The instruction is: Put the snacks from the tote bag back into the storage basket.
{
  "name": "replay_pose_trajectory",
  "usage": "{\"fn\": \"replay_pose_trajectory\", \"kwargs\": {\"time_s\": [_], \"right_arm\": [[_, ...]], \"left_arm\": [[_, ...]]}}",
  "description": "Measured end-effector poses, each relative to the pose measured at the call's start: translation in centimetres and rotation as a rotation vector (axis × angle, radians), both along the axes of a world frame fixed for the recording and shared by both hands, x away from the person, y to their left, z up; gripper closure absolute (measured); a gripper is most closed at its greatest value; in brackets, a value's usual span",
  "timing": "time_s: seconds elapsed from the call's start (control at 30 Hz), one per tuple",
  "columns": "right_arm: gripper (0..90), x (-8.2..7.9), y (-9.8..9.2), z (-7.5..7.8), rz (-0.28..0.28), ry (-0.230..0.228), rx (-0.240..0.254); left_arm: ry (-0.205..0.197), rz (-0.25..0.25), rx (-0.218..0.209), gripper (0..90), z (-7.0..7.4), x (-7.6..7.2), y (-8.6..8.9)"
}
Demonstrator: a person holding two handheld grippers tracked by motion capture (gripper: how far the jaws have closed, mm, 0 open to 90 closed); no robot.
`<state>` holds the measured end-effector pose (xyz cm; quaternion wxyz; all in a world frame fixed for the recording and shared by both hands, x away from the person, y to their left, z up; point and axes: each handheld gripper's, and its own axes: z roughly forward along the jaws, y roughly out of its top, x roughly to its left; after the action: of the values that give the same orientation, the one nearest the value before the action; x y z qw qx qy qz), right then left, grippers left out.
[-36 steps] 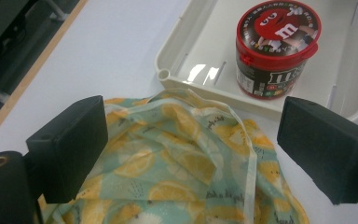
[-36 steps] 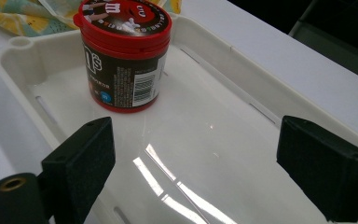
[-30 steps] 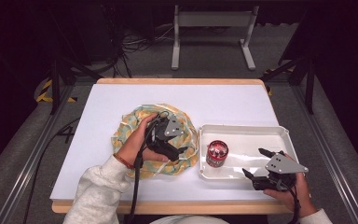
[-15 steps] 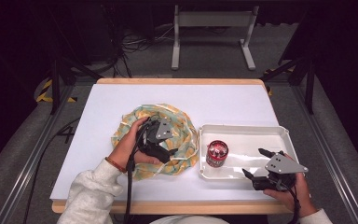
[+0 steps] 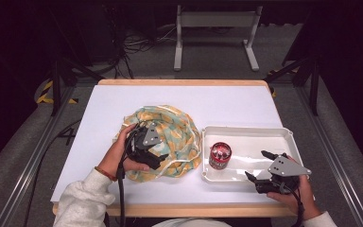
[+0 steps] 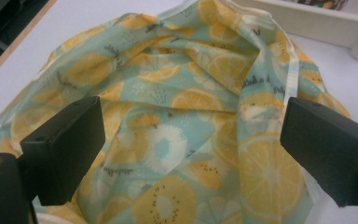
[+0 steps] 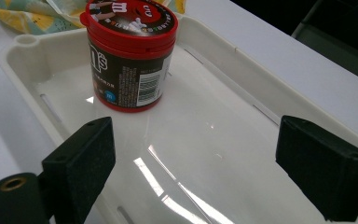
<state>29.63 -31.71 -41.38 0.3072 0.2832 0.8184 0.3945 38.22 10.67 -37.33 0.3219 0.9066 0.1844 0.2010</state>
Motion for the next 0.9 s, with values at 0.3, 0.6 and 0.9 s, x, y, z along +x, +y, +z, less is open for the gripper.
{"fn": "replay_pose_trajectory", "kwargs": {"time_s": [0.3, 0.6, 0.9], "right_arm": [[12.7, 0.0, 0.1, 0.0, 0.006, 0.003, -0.004], [12.7, 0.2, 0.4, 0.0, 0.022, 0.0, -0.01], [12.6, 0.3, 0.7, 0.0, 0.036, -0.004, -0.015]], "left_arm": [[-0.034, 0.033, -0.026, 7.3, -1.0, -1.2, 1.7], [-0.07, 0.081, -0.102, 7.5, -1.9, -2.4, 3.8], [-0.083, 0.119, -0.16, 7.7, -2.9, -3.1, 5.8]]}}
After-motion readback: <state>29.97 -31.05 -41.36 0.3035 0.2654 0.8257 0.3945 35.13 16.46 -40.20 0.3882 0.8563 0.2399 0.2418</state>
